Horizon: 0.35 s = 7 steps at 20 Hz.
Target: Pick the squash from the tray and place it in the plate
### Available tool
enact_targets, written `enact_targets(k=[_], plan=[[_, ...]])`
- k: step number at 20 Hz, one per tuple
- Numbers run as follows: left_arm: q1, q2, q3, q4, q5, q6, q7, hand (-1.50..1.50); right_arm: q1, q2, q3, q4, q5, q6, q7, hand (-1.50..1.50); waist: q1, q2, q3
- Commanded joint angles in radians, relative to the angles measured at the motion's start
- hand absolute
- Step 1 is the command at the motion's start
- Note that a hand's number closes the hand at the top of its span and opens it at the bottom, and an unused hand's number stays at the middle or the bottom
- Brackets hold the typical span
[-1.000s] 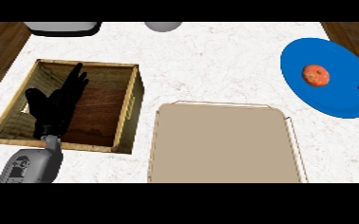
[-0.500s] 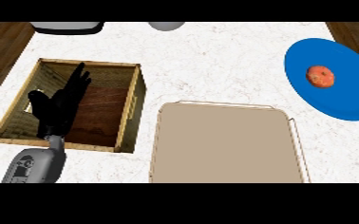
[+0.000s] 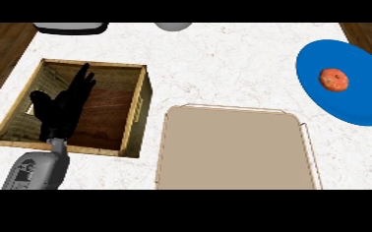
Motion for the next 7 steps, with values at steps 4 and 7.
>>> enact_targets(k=[4, 7], plan=[[-0.031, -0.006, 0.003, 0.021, -0.004, 0.002, 0.039, 0.00, 0.024, -0.012, 0.023, 0.017, 0.023, 0.039, -0.067, -1.50, 0.006, 0.007, -0.001], [0.017, -0.017, -0.012, 0.004, -0.002, -0.012, 0.017, 0.00, 0.067, -0.041, 0.021, 0.022, 0.021, 0.067, -0.097, -1.50, 0.006, 0.006, -0.001]])
